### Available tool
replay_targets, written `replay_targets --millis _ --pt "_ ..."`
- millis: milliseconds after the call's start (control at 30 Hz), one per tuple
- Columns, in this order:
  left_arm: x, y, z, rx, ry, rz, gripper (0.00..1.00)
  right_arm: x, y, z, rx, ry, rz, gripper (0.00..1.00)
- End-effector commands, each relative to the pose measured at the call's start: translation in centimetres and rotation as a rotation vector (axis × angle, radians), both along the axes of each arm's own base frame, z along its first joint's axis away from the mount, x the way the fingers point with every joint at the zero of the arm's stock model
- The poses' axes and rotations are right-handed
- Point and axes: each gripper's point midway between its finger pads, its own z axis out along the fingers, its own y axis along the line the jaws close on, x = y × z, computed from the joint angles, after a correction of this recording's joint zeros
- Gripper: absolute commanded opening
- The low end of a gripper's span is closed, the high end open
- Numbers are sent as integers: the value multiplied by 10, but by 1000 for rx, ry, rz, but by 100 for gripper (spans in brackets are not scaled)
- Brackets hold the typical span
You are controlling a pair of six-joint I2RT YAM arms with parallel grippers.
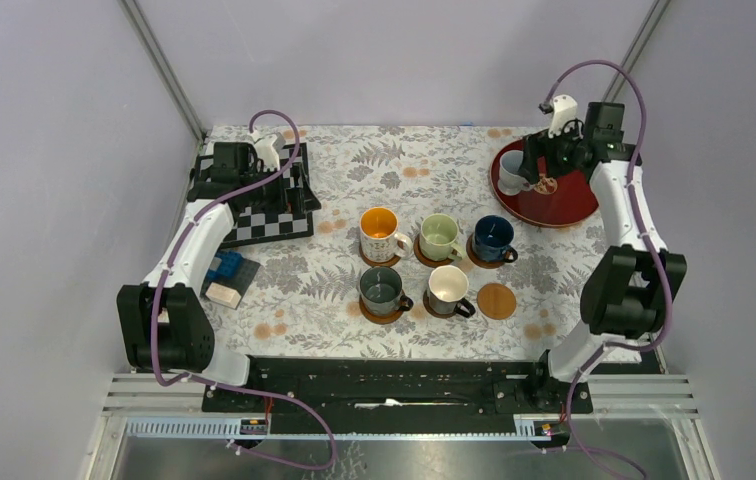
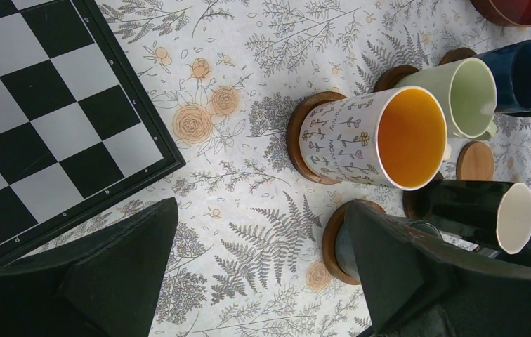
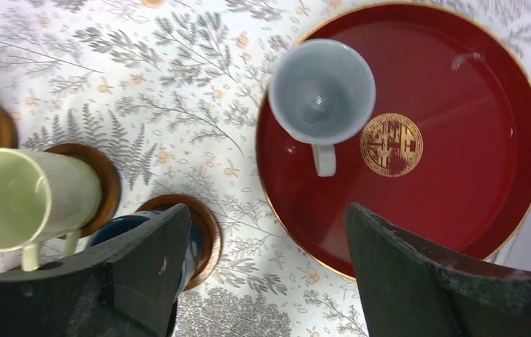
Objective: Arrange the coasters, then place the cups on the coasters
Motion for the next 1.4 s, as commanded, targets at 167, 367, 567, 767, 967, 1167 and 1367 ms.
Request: replay_targets --millis 167,367,567,767,967,1167,1367 --pt "7 0 15 19 -69 -19 99 23 -43 -55 -98 173 -48 77" --pt "8 1 13 22 -65 -16 99 37 -48 -84 -118 201 -24 72" --pt "11 1 11 22 -57 -13 99 49 -42 -99 -86 210 12 67" --pt "12 1 8 24 -49 -12 99 60 -44 -110 -88 205 23 63" --pt "13 2 5 33 -46 -9 99 68 -39 -118 -87 212 41 58" --pt "13 4 3 42 -44 -8 99 74 -34 -125 -91 203 53 54" --pt "13 4 1 46 -42 -6 99 79 -31 -129 -99 194 66 44"
